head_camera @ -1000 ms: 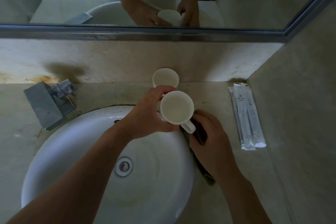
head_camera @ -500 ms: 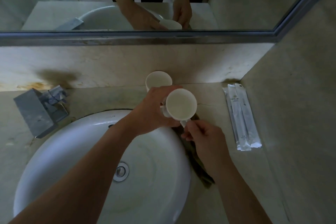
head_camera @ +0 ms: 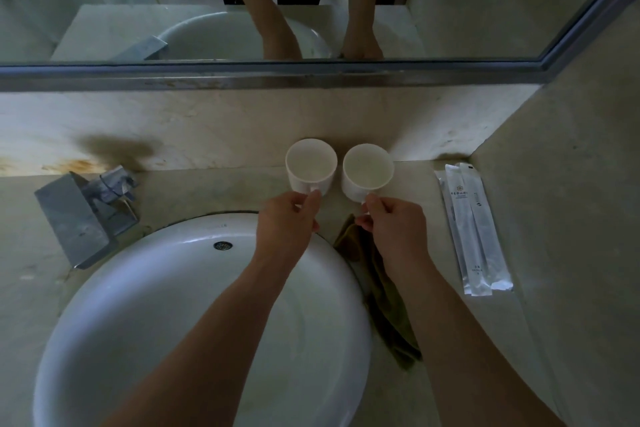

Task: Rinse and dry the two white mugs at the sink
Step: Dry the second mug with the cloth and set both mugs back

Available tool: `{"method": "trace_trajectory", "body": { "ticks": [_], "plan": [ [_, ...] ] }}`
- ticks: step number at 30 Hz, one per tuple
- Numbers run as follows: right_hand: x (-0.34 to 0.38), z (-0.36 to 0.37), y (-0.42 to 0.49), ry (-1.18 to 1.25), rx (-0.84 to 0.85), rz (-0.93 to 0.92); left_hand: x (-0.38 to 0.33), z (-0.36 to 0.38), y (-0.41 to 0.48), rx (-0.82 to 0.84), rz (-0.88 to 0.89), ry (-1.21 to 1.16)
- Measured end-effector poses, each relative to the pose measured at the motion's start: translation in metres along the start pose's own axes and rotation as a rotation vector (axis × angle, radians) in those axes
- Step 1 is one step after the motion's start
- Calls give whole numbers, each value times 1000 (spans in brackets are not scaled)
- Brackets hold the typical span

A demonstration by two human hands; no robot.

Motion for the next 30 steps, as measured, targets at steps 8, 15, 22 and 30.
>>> {"method": "trace_trajectory", "body": {
  "ticks": [8, 15, 22, 30],
  "plan": [
    [11, 6, 10, -58, 65, -66, -3, 8, 0, -2, 1, -30],
    [-1, -27, -31, -877, 179, -117, 13, 5, -32, -126, 31, 117],
    [-29, -37, -77, -865, 387, -86, 11, 91, -81, 263, 685, 660],
    [22, -75, -86, -423, 213, -267, 22, 80, -95, 549, 188, 168]
  ]
}}
Point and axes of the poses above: each hand's wrist, its own y-axis towards the middle knuckle, its own z-axis out of the palm, x = y × z, the point moved 8 cm from there along y, towards the middle knuckle, and after that the axes turned 13 degrees about -z, right-handed, at the moved point
